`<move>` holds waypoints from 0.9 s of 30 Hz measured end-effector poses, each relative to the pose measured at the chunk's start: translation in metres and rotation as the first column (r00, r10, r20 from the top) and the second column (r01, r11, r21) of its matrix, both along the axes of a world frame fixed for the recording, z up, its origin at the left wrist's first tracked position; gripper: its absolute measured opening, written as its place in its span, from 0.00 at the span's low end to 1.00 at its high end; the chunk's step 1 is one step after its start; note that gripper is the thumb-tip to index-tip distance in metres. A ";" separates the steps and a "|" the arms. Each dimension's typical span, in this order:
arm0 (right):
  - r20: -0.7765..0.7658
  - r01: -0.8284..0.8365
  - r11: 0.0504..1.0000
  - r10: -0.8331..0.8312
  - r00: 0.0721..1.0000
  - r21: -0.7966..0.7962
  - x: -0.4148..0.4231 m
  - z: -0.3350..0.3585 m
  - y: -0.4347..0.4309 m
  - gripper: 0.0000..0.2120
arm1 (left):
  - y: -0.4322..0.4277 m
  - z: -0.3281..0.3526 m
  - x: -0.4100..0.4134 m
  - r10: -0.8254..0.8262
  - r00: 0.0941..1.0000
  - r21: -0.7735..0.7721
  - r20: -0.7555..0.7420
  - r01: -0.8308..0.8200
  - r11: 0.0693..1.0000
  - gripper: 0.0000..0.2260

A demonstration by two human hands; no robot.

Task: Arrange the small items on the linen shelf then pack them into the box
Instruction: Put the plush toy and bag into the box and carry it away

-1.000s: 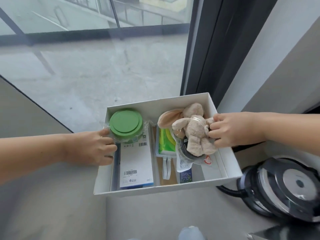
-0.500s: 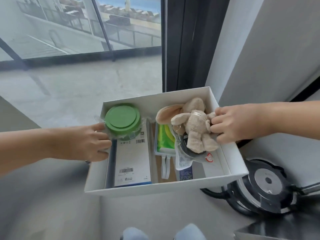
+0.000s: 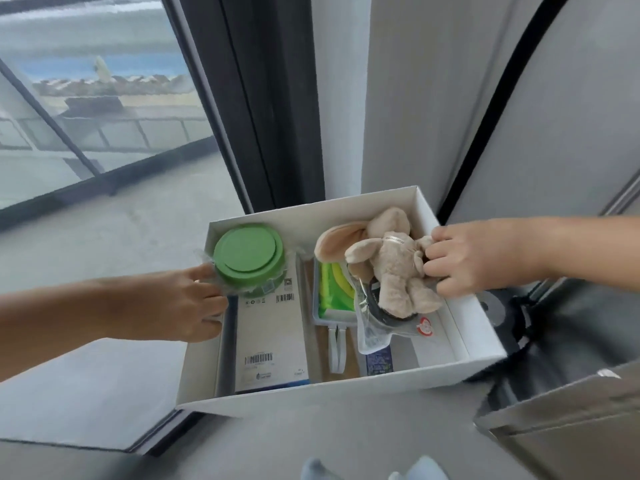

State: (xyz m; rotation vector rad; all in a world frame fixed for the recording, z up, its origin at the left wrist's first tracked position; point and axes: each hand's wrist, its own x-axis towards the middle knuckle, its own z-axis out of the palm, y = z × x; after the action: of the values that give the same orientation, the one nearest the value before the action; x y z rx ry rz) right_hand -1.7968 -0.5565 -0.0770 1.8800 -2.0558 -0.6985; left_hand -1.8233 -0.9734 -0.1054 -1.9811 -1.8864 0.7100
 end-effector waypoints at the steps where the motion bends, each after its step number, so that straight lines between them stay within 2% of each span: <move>1: 0.006 0.031 0.999 -0.031 1.000 -0.022 0.007 0.000 0.001 0.15 | 0.002 0.002 -0.009 -0.040 0.999 -0.010 -0.004 0.040 0.999 0.11; 8: 0.013 0.300 0.952 -0.300 0.954 -0.052 0.071 -0.003 0.012 0.14 | 0.046 0.012 -0.056 -0.323 0.946 -0.041 -0.022 0.322 0.946 0.11; 14: 0.001 0.519 0.855 -0.519 0.855 -0.006 0.146 -0.003 0.023 0.16 | 0.105 0.006 -0.066 -0.530 0.847 -0.052 -0.040 0.528 0.848 0.11; 21: -0.030 0.736 0.675 -0.736 0.677 0.054 0.243 -0.001 0.034 0.15 | 0.186 0.000 -0.042 -0.718 0.695 -0.028 -0.038 0.717 0.696 0.11; 27: -0.036 0.861 0.508 -0.860 0.509 0.028 0.333 -0.001 0.041 0.15 | 0.263 0.006 0.005 -0.846 0.530 -0.030 -0.057 0.846 0.532 0.11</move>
State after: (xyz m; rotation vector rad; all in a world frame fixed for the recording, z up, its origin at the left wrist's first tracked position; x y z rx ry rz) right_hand -1.4640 -0.5156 -0.0784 0.6725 -2.9443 -0.9374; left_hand -1.8180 -0.7106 -0.0996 -2.4582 -0.6354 0.4365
